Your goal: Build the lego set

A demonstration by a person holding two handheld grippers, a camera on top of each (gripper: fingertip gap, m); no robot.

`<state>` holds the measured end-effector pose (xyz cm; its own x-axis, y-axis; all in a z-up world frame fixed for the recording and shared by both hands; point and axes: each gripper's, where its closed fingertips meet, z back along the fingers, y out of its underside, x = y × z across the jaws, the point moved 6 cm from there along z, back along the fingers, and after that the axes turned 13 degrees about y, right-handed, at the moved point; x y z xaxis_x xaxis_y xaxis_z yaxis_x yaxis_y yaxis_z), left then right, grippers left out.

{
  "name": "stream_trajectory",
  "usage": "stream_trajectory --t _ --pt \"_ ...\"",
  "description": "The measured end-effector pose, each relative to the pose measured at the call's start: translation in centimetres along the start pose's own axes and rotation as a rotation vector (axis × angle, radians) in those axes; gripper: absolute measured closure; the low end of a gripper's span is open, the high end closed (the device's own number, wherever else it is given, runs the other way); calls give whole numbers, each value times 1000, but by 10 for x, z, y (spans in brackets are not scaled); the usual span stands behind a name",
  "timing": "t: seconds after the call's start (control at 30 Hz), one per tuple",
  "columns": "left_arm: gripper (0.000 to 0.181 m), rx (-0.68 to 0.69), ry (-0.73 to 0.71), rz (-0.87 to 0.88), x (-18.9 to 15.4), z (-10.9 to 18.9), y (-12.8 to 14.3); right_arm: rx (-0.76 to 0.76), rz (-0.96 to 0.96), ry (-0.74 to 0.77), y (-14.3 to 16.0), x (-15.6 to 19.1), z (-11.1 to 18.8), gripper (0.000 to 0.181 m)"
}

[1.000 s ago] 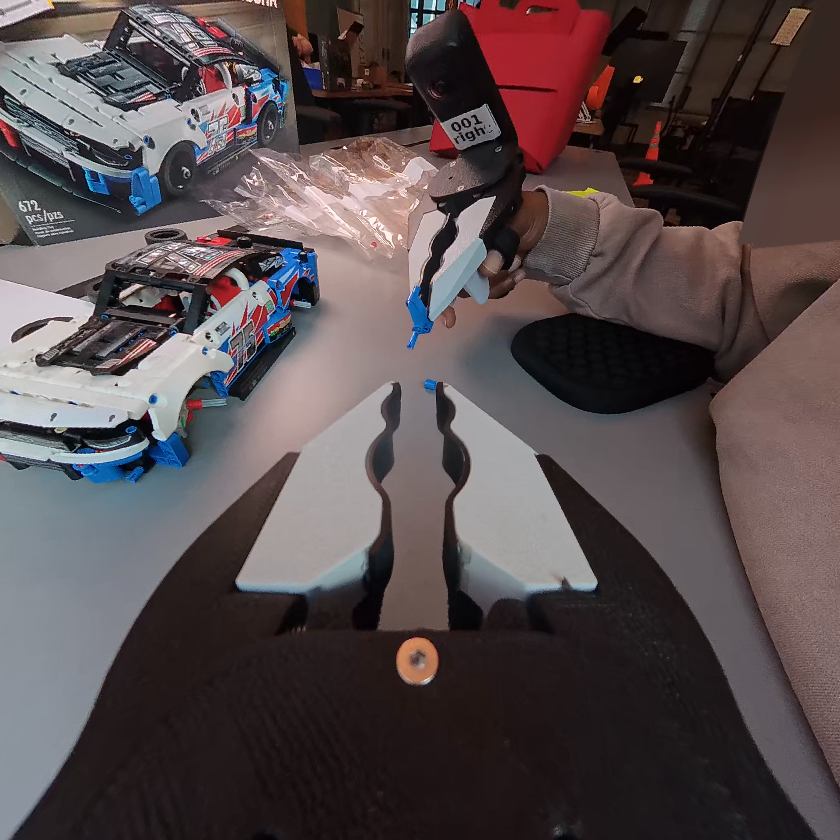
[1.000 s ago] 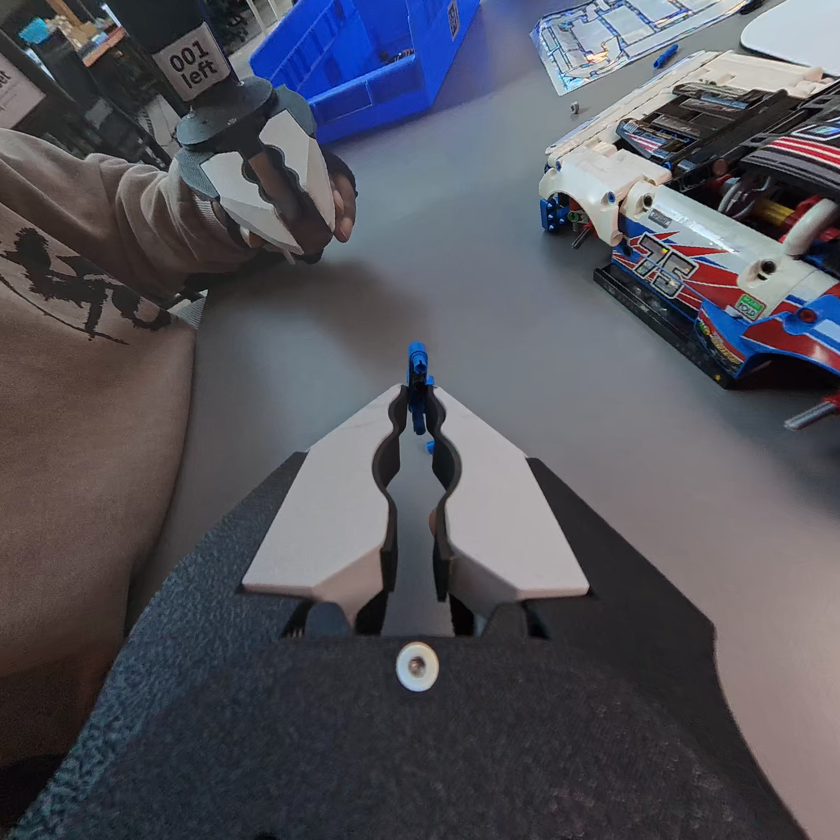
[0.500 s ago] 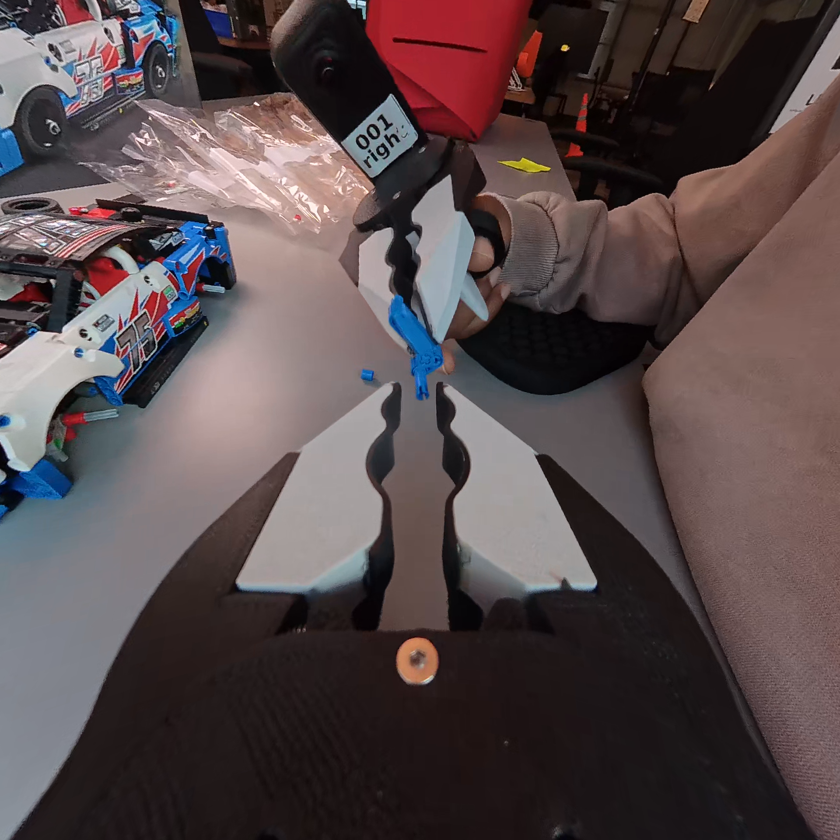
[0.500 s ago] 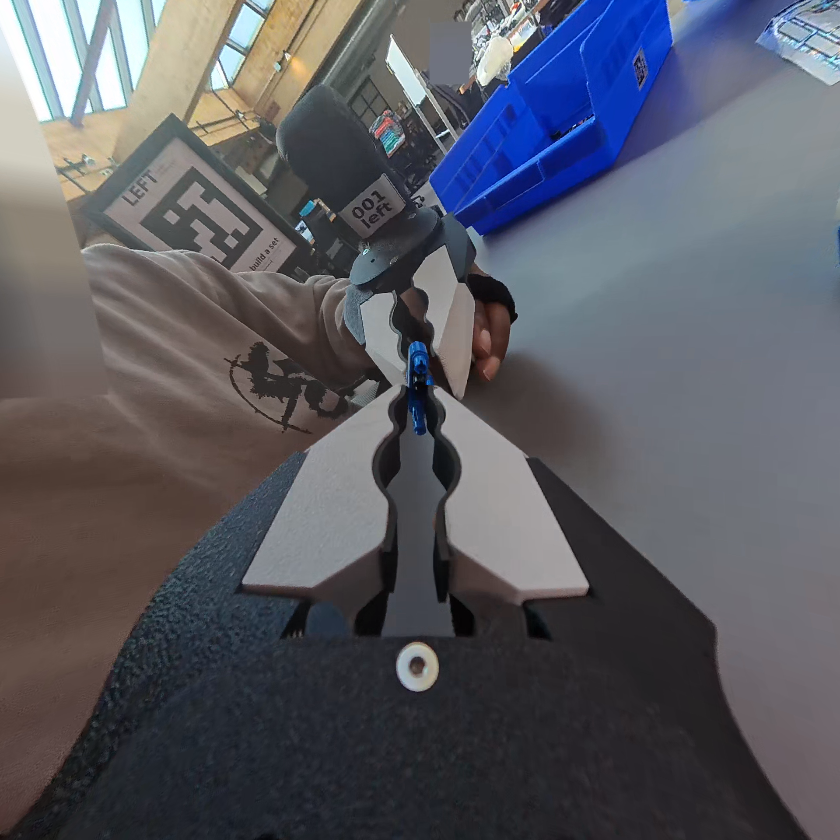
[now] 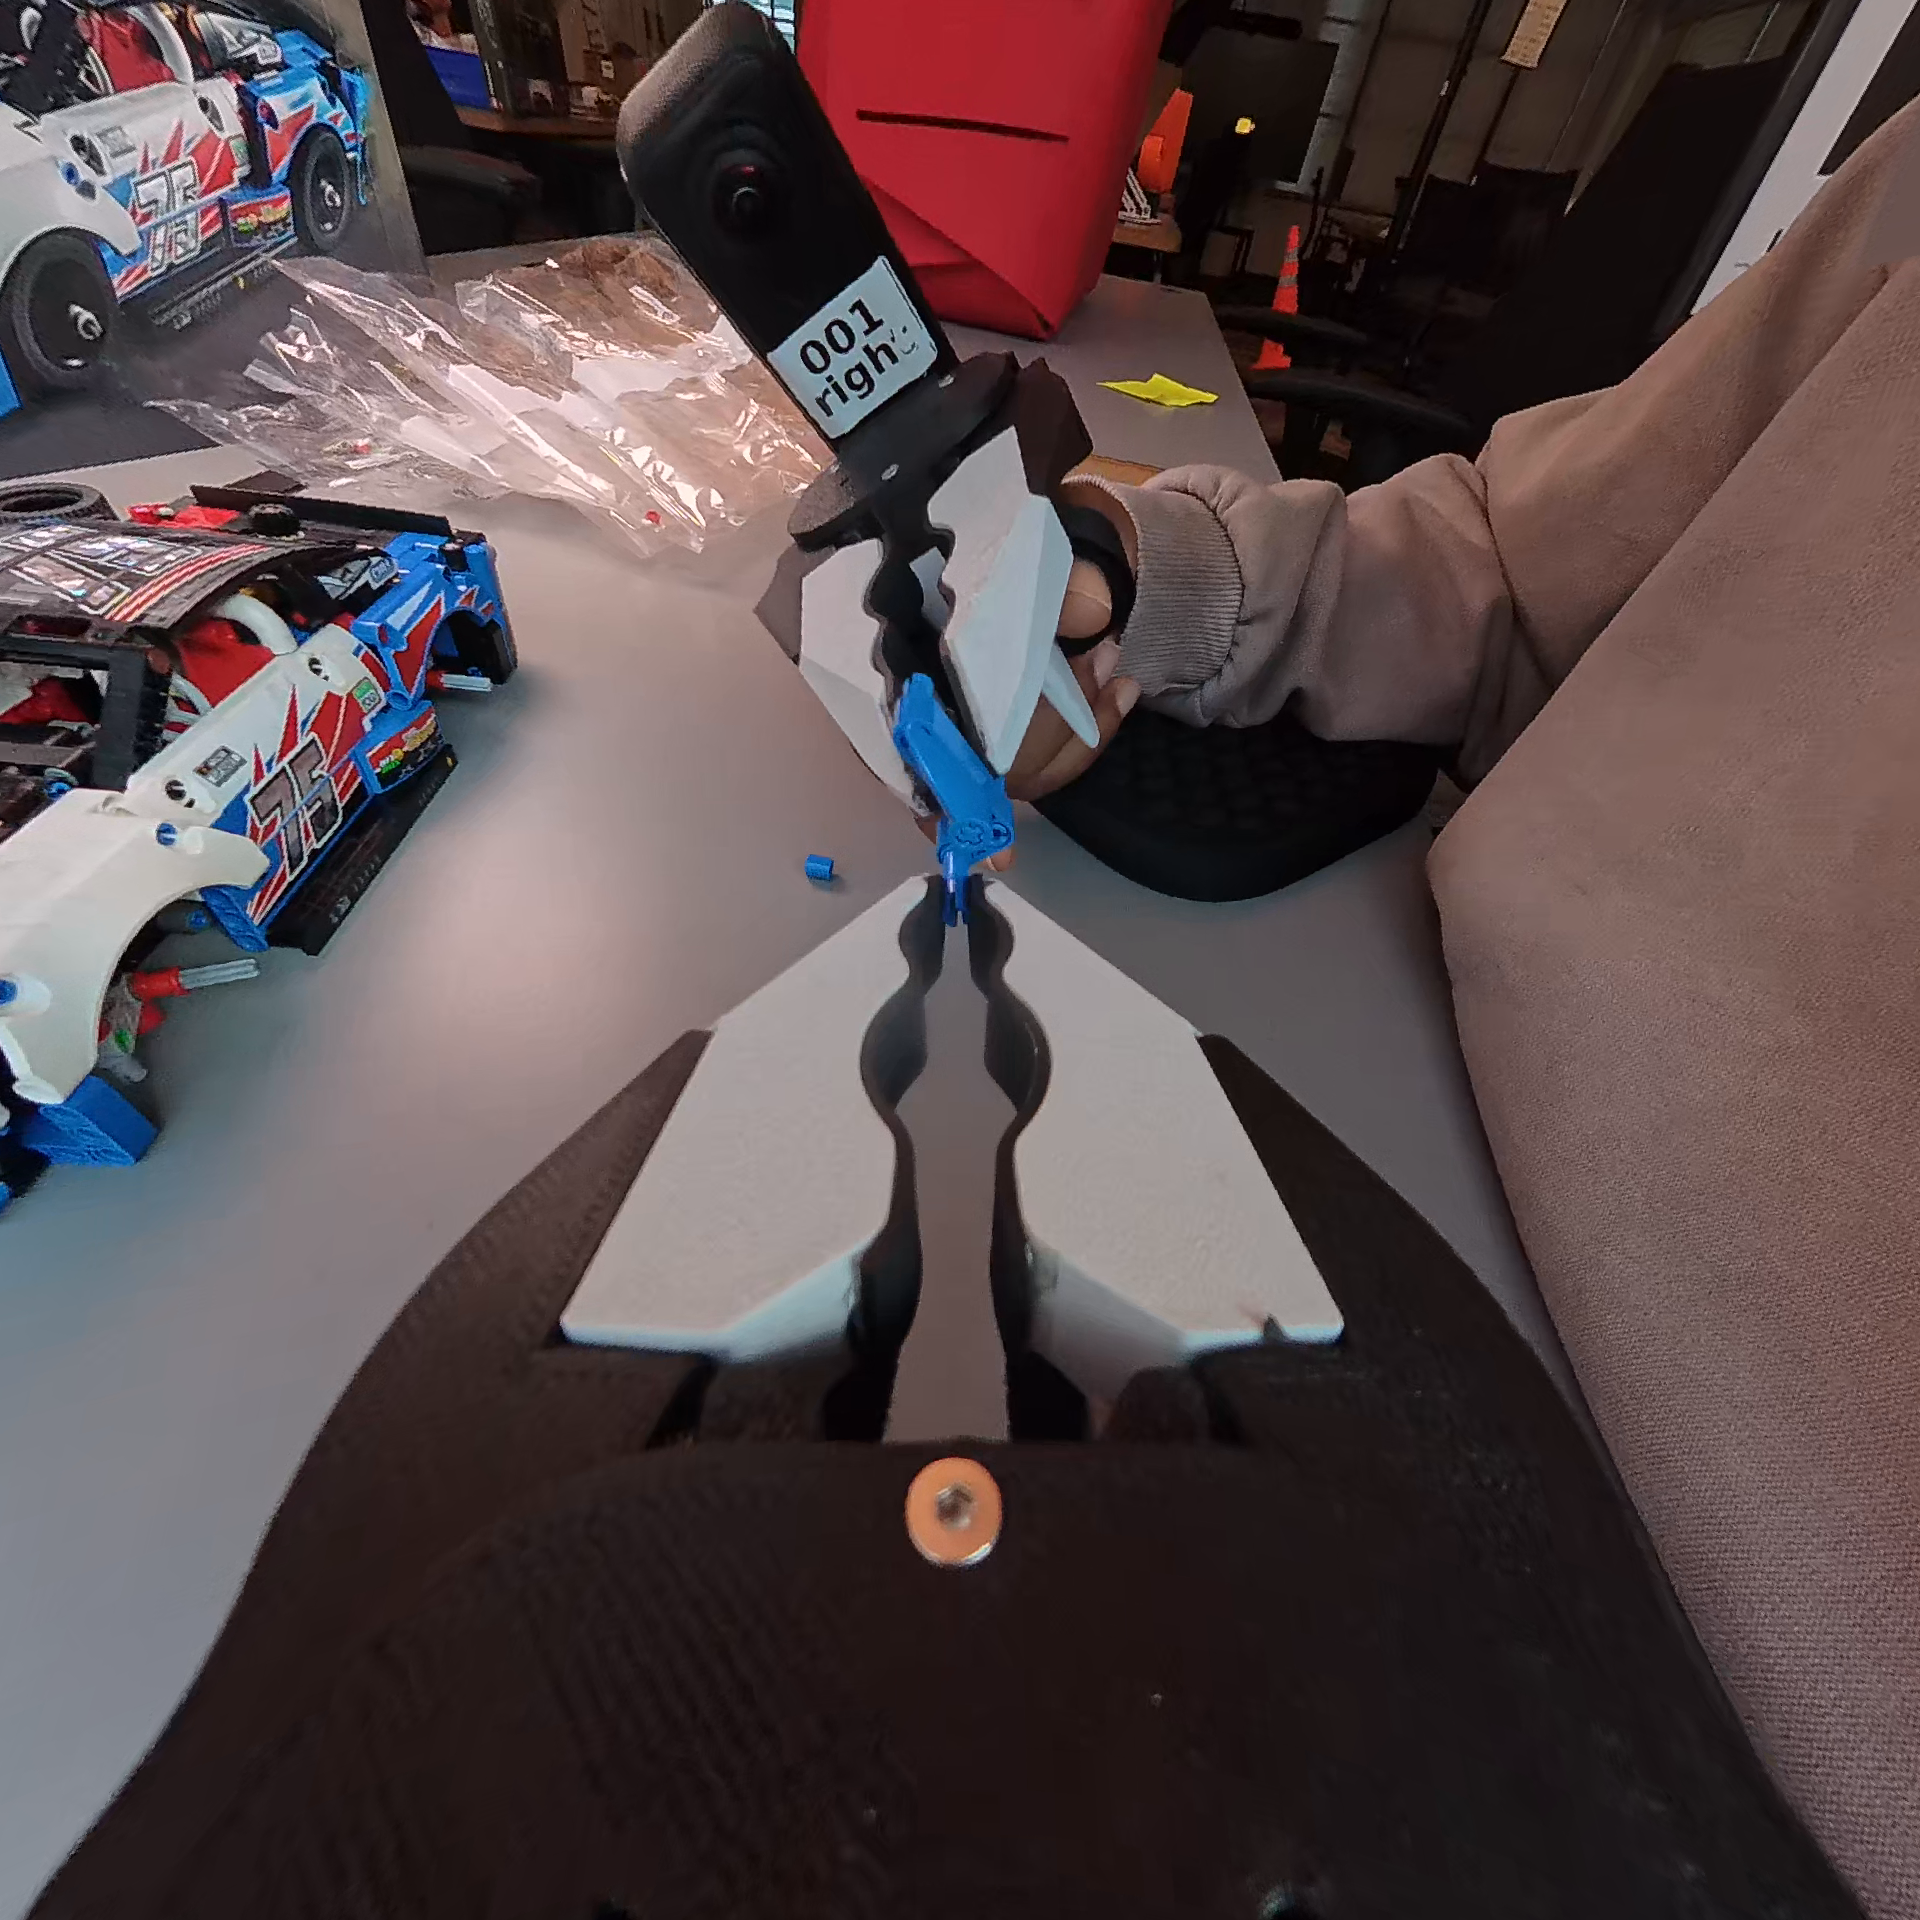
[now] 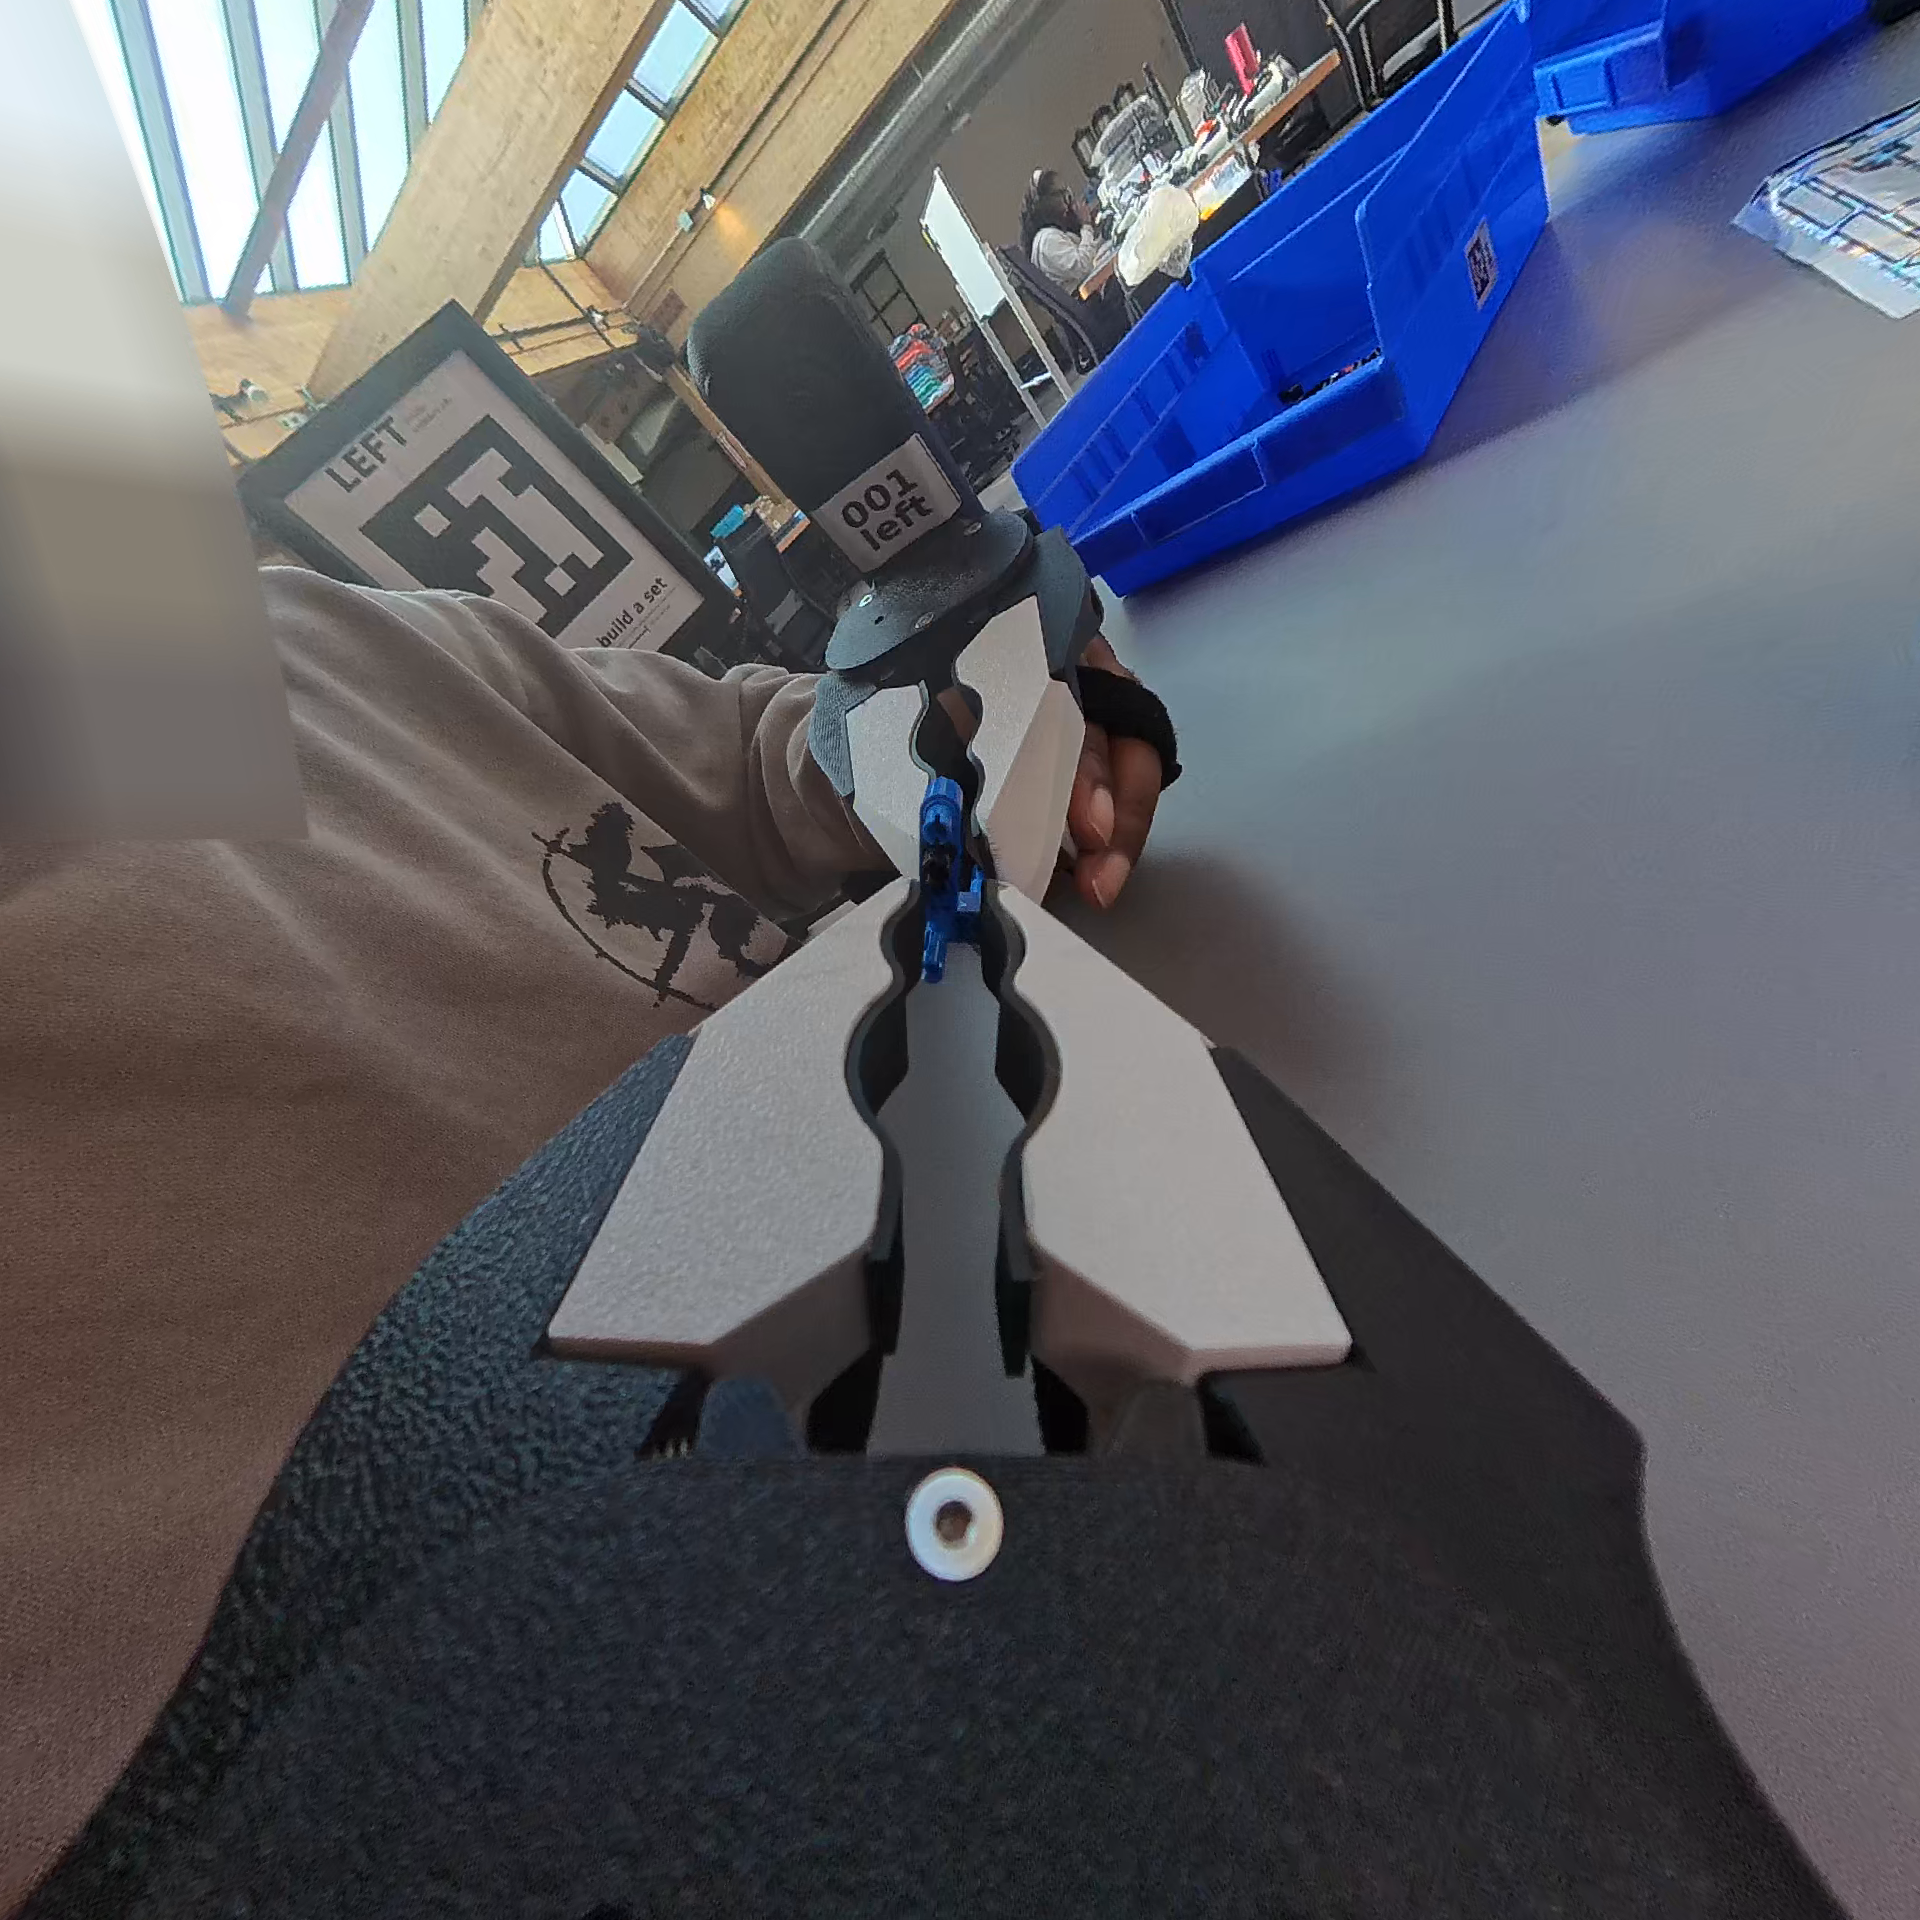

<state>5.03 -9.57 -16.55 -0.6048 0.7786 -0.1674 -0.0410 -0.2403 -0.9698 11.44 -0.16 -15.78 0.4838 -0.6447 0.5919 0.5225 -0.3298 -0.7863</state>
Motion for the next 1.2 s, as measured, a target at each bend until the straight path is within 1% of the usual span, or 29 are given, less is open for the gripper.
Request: stream_trajectory --t 0.1,0.23,0.43,0.6,0.8,0.93,1.07,1.2 --pt "180 -5 0 -3 0 1 -1 -11 1 7 -1 -1 2 175" --pt "180 1 -2 -5 0 0 0 -7 15 7 0 0 2 181" --pt "180 -2 -5 -6 1 1 0 2 37 10 1 1 1 181" --pt "180 -26 -21 8 3 4 -2 -35 45 29 -3 0 4 178" --pt "180 -125 -36 85 11 16 -8 -112 143 98 -10 0 7 175" --pt "180 -218 -10 149 15 23 -13 -187 216 158 -18 2 10 175" --pt "180 -285 27 195 16 27 -16 -216 321 230 -20 9 7 176" --pt "180 -297 44 213 16 26 -16 -238 382 249 -19 19 -1 176"
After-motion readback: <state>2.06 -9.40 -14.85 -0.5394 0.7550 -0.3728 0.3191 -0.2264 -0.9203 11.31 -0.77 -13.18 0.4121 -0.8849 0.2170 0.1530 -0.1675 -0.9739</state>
